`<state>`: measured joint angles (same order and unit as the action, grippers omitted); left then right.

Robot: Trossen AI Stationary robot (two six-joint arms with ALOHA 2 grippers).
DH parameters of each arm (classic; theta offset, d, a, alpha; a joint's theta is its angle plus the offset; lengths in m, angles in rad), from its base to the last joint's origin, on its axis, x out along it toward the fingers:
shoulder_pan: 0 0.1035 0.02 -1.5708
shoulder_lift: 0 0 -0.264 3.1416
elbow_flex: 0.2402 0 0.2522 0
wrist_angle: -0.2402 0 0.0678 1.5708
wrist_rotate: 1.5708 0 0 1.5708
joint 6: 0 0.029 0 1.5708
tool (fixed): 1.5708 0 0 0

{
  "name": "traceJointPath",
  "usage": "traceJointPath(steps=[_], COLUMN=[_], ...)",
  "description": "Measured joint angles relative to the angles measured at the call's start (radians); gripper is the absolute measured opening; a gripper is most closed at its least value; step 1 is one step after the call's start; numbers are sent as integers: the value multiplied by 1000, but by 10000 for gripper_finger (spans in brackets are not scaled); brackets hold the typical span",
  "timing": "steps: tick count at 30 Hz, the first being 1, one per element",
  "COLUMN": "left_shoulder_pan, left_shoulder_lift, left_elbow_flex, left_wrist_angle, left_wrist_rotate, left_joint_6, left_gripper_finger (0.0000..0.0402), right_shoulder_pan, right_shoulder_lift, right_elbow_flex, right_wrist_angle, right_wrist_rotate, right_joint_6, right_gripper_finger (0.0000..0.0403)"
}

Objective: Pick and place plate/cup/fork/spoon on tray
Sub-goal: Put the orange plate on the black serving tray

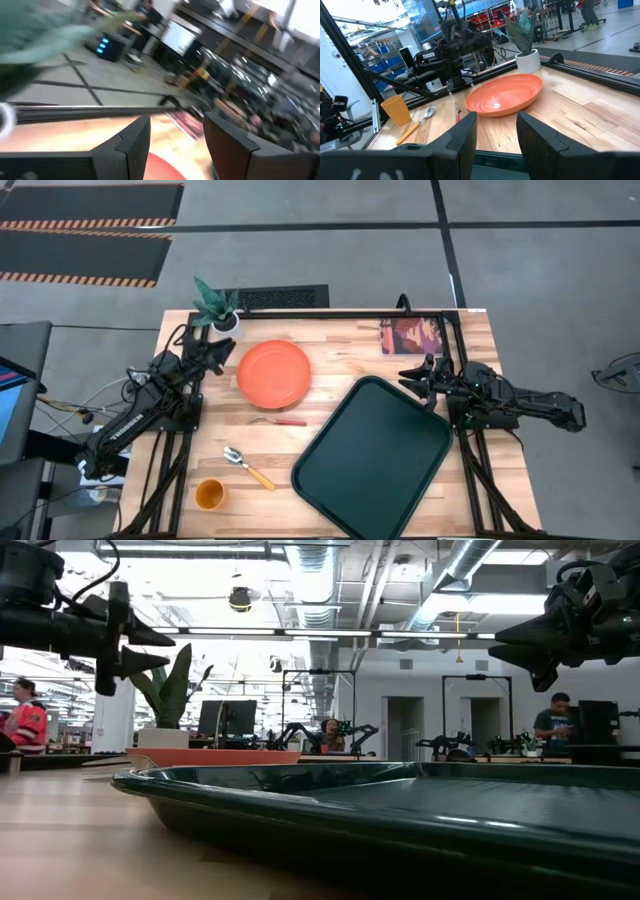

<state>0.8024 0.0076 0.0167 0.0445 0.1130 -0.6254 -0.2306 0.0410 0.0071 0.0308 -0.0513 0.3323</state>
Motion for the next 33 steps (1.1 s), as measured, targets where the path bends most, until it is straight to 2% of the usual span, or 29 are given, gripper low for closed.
traceJointPath(steps=[13, 15, 18, 23, 25, 28, 31, 33], left_shoulder_pan=[0, -1, -1, -16, -35, -70, -109, -135], left_shoulder_lift=[1, 1, 1, 1, 1, 1, 1, 1], left_elbow_flex=[0, 0, 0, 0, 0, 0, 0, 0], left_wrist_angle=[-35, -34, -34, -3, 24, 91, 218, 318], left_wrist_rotate=[-137, -133, -96, 45, 88, 97, 101, 101], left_joint_6=[-81, -146, -315, -529, -566, -605, -613, -609], left_gripper_finger=[171, 171, 171, 171, 171, 171, 171, 171], right_shoulder_pan=[0, 0, -1, -1, -1, -1, -5, -8], right_shoulder_lift=[0, 0, 0, 0, 0, 0, 0, 0], right_elbow_flex=[0, 0, 0, 0, 0, 0, 0, 0], right_wrist_angle=[0, 0, 1, 2, 3, 3, 1, 6], right_wrist_rotate=[0, 0, 0, 0, 0, 1, 57, 72], right_joint_6=[0, 0, 0, 0, 0, -3, -68, -55], right_gripper_finger=[163, 163, 163, 163, 163, 163, 163, 163])
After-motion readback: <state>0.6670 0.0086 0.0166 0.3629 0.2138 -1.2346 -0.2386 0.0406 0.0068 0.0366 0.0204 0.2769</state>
